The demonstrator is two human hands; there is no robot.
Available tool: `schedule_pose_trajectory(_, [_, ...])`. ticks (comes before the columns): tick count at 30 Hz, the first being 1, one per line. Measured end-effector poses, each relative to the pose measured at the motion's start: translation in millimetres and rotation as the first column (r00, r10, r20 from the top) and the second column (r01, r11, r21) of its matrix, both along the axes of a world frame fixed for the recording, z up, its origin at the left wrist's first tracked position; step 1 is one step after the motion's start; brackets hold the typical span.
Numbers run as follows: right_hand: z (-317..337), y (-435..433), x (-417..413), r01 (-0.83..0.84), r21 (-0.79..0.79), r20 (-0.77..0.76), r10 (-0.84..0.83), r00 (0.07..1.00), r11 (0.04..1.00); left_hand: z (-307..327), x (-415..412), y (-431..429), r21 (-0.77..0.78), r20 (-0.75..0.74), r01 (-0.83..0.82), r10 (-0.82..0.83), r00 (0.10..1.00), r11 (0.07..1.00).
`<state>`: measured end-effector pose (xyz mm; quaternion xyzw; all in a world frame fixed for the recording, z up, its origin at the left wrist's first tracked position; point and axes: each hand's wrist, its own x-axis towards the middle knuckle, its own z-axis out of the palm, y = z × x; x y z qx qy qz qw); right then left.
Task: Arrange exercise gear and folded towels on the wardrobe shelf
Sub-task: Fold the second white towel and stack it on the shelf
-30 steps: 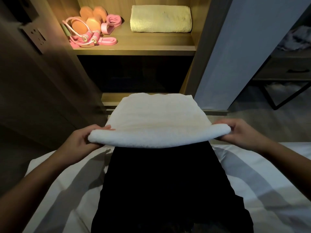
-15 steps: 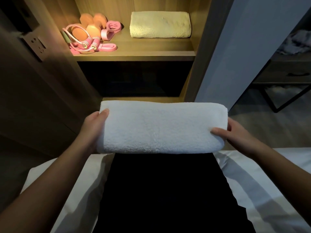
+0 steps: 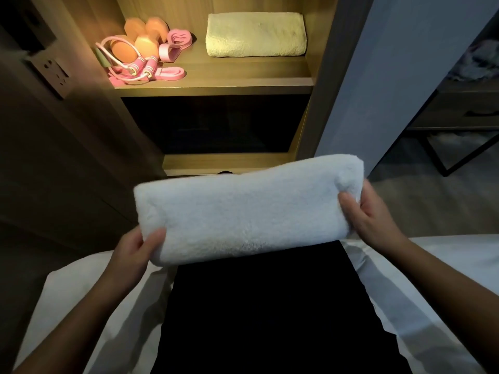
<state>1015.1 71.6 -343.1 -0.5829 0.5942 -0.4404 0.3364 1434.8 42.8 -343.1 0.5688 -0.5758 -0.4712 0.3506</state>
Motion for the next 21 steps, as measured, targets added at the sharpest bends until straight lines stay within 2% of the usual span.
schedule_pose_trajectory(2, [7.6,-12.1,-0.7,0.008,-0.004,-0.067,-0.009,0.998,1.000,4.8,-10.1,-15.5,-0.027,0.005,-0.068,0.068,0.998,0.997])
schedule_pose_trajectory(3, [9.9,-20.8,-2.2,0.026,0.056,-0.117,-0.019,0.993,0.998,5.0,-16.0,-28.4,-0.020,0.038,-0.108,0.108,0.993,0.994])
schedule_pose_trajectory(5, [8.6,-43.0,-5.8,0.087,0.285,-0.228,-0.021,0.974,0.955,2.0,-27.4,-61.8,0.085,0.187,-0.191,0.173,0.967,0.978])
schedule_pose_trajectory(6, [8.1,-54.7,-5.0,0.127,0.420,-0.259,-0.016,0.966,0.898,0.6,-33.2,-78.1,0.178,0.255,-0.224,0.175,0.951,0.958])
schedule_pose_trajectory(7, [6.9,-64.8,-4.0,0.154,0.535,-0.256,-0.014,0.967,0.831,-0.9,-38.1,-91.3,0.258,0.295,-0.244,0.164,0.941,0.935])
schedule_pose_trajectory(9, [4.1,-74.0,-6.3,0.123,0.630,-0.144,-0.040,0.989,0.767,-3.3,-43.7,-107.7,0.354,0.284,-0.269,0.171,0.943,0.896])
schedule_pose_trajectory(12, [8.4,-78.2,-14.6,-0.012,0.596,0.162,-0.105,0.981,0.803,-6.5,-45.6,-120.4,0.399,0.226,-0.318,0.244,0.943,0.860])
schedule_pose_trajectory(15, [9.9,-63.1,-24.9,-0.234,0.574,0.360,0.015,0.933,0.784,-8.3,-49.6,-121.2,0.471,0.170,-0.345,0.301,0.938,0.811])
schedule_pose_trajectory(16, [10.8,-61.0,-24.8,-0.267,0.580,0.375,0.039,0.926,0.770,-9.5,-50.7,-121.9,0.485,0.172,-0.351,0.306,0.936,0.801])
schedule_pose_trajectory(18, [9.5,-63.2,-22.1,-0.226,0.584,0.340,0.018,0.940,0.780,-10.1,-52.4,-123.4,0.502,0.179,-0.349,0.300,0.937,0.791])
schedule_pose_trajectory(21, [9.3,-71.6,-9.3,-0.016,0.524,0.105,-0.046,0.993,0.851,-11.0,-50.3,-122.8,0.504,0.189,-0.360,0.306,0.933,0.785])
